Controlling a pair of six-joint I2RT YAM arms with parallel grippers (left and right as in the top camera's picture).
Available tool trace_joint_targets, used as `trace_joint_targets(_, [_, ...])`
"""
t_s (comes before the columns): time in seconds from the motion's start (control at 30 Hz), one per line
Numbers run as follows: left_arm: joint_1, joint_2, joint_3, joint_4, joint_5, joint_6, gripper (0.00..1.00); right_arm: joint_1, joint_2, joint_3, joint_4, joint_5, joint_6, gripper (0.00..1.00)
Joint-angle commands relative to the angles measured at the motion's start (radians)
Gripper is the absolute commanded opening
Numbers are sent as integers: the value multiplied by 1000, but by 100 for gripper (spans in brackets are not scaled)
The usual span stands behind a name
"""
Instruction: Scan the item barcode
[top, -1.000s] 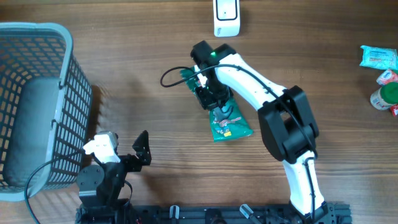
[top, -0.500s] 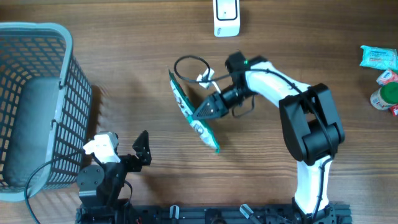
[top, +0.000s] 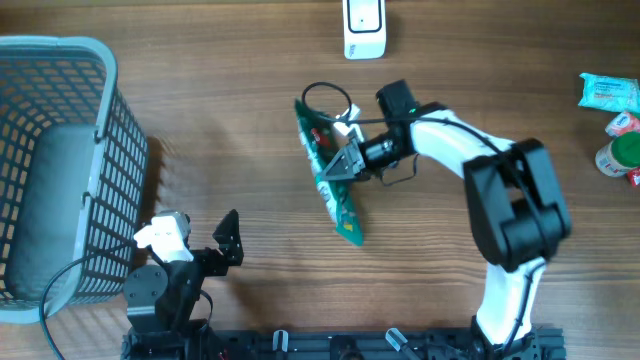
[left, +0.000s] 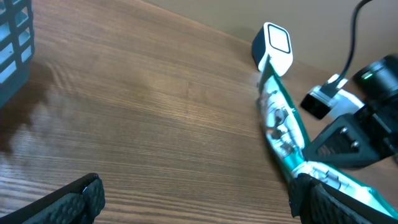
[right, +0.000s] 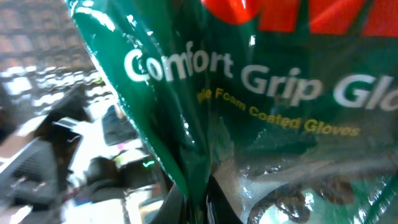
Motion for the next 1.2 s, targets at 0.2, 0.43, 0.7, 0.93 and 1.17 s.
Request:
trace_joint_targets(0.2, [-5,-4,-6,3,-6,-8,100,66,-222,63,-214,902,60,5])
trace_joint_targets(0.43, [-5,-4,-6,3,-6,-8,100,181,-187,-43,-70,978,179,41])
trace_joint_targets(0.7, [-5,-4,-6,3,-6,-8,100,260,-156,20,-167,1232,356,100])
trace_joint_targets(0.93, [-5,-4,-6,3,-6,-8,100,309,37,19,-200,1218,356,100])
trace_joint_targets(1.17, [-5,-4,-6,3,-6,-8,100,313,87,11,-254,1130,257,100])
